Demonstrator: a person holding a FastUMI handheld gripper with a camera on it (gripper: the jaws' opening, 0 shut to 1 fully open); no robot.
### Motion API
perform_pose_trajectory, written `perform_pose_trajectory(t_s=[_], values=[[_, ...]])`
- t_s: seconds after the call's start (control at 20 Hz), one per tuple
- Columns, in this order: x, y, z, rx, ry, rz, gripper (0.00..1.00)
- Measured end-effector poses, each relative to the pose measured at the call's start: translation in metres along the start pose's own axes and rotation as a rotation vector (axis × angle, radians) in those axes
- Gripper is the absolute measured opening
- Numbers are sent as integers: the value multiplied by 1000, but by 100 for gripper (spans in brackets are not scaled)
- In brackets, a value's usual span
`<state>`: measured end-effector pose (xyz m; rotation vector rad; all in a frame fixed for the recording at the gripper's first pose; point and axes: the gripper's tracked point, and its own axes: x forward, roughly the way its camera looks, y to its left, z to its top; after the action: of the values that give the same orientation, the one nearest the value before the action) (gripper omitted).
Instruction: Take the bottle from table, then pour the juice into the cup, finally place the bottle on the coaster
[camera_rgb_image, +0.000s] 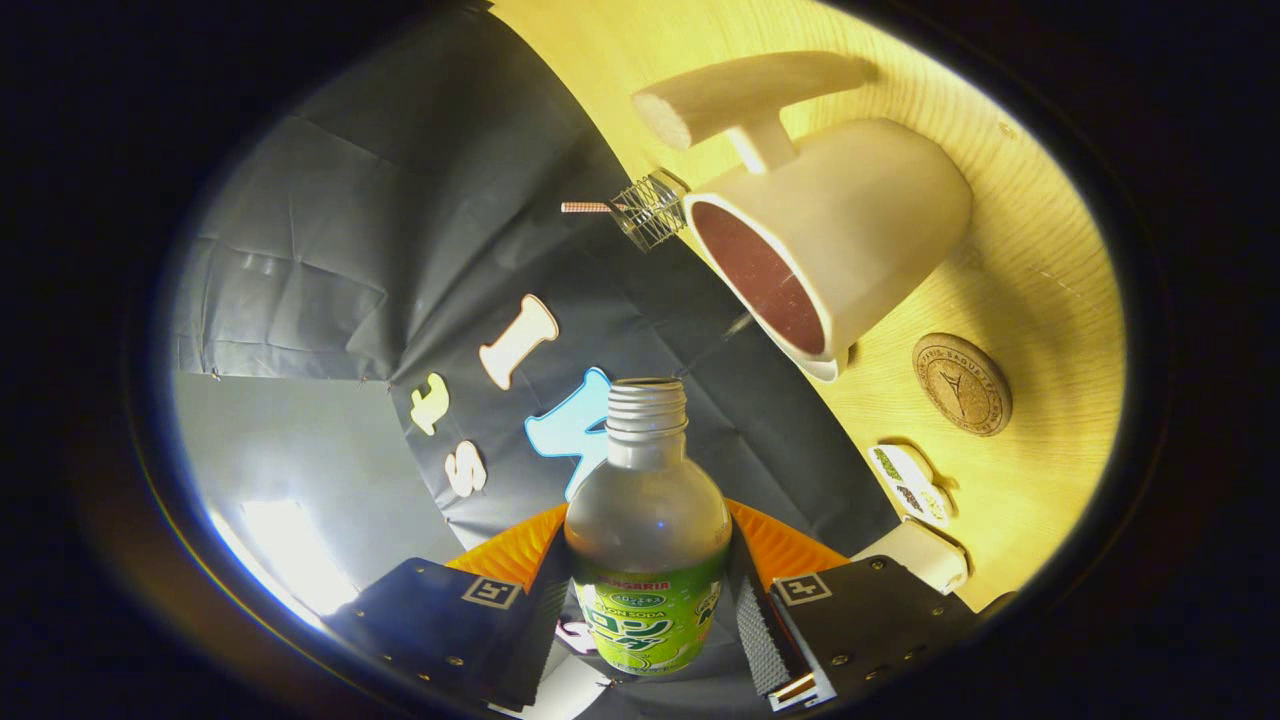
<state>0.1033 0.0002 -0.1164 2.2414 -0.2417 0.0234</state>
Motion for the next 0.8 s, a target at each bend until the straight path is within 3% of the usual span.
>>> perform_pose_trajectory(t_s=[0.8], values=[[21,-8,13,-76,-33,-78,77]])
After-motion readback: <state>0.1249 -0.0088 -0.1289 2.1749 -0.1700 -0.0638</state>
